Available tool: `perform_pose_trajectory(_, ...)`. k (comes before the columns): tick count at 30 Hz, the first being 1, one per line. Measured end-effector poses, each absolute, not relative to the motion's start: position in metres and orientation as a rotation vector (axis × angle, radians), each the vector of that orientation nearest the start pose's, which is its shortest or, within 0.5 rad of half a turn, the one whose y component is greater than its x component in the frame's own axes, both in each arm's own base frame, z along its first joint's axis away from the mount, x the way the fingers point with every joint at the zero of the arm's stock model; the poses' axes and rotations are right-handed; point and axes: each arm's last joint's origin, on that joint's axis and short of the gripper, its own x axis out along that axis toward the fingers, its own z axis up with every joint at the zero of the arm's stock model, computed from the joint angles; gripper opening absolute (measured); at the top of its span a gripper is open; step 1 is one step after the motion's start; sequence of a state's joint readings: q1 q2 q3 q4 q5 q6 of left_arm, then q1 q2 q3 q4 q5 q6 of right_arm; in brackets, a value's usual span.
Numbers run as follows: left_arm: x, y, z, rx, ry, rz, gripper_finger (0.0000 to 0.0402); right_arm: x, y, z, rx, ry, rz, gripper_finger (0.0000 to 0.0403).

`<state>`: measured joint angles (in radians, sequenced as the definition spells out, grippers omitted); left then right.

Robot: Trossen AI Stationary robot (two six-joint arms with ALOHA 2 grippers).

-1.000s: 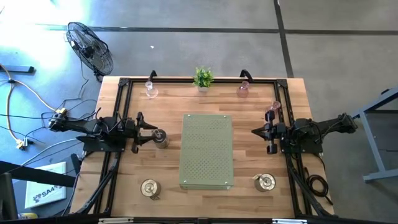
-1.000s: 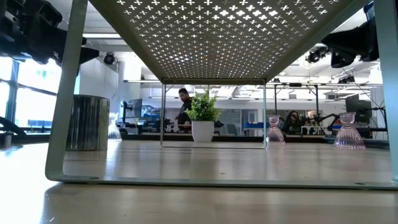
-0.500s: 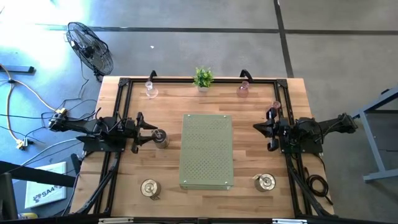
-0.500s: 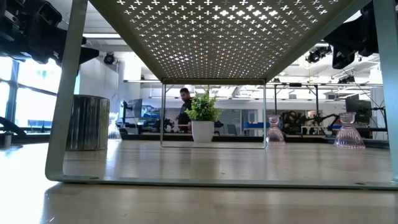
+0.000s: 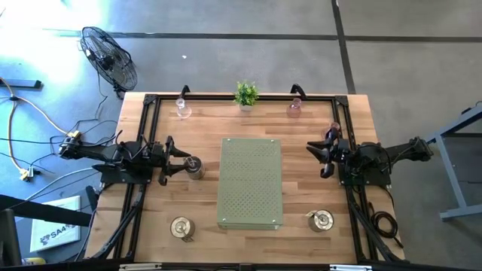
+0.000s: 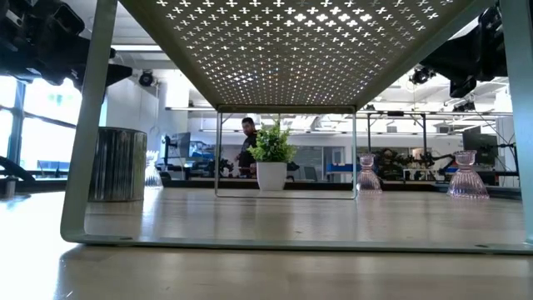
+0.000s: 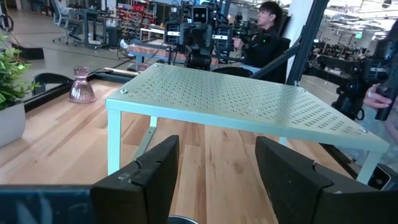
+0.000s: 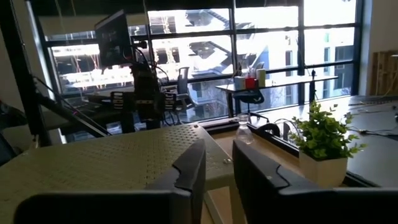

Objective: Pick & Place candle stick holders
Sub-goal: Put the top purple candle holder on the shelf

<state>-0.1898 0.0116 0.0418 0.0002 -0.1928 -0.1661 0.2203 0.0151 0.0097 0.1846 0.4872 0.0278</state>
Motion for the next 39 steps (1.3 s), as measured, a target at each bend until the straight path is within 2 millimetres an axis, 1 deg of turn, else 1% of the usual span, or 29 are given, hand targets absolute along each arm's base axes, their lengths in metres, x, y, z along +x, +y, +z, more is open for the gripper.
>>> perform_pose_trajectory(4, 0.095, -0.013, 0.177, -0.172, -0.030, 0.001, 0.0209, 0.093, 0.006, 0.184, 0.047, -0.181, -0.307, 0.0135)
perform_pose_trajectory(7, 0.095, -0.013, 0.177, -0.172, -0.030, 0.001, 0.0209, 0.092, 0.005, 0.188, 0.022, -0.210, -0.335, 0.0162)
perform_pose_trajectory(10, 0.095, -0.013, 0.177, -0.172, -0.031, 0.000, 0.0209, 0.091, 0.005, 0.192, -0.016, -0.242, -0.341, 0.0178)
perform_pose_trajectory(14, 0.095, -0.012, 0.177, -0.173, -0.034, 0.001, 0.0209, 0.088, 0.004, 0.203, -0.049, -0.276, -0.350, 0.0185)
perform_pose_trajectory(18, 0.095, -0.012, 0.177, -0.172, -0.038, 0.029, 0.0209, 0.083, 0.003, 0.224, -0.076, -0.295, -0.358, 0.0185)
perform_pose_trajectory(21, 0.094, -0.011, 0.178, -0.172, -0.043, 0.057, 0.0209, 0.081, 0.003, 0.244, -0.110, -0.279, -0.364, 0.0186)
perform_pose_trajectory(24, 0.094, -0.010, 0.178, -0.172, -0.046, 0.077, 0.0209, 0.081, 0.001, 0.266, -0.140, -0.199, -0.420, 0.0186)
perform_pose_trajectory(31, 0.094, -0.010, 0.180, -0.177, -0.068, 0.089, 0.0209, 0.095, -0.002, 0.311, -0.182, 0.127, -0.689, 0.0186)
perform_pose_trajectory(34, 0.094, -0.010, 0.182, -0.182, -0.090, 0.087, 0.0209, 0.101, -0.003, 0.333, -0.138, 0.188, -0.772, 0.0186)
perform_pose_trajectory(39, 0.094, -0.009, 0.185, -0.192, -0.124, 0.109, 0.0209, 0.113, -0.008, 0.369, -0.029, 0.205, -0.869, 0.0186)
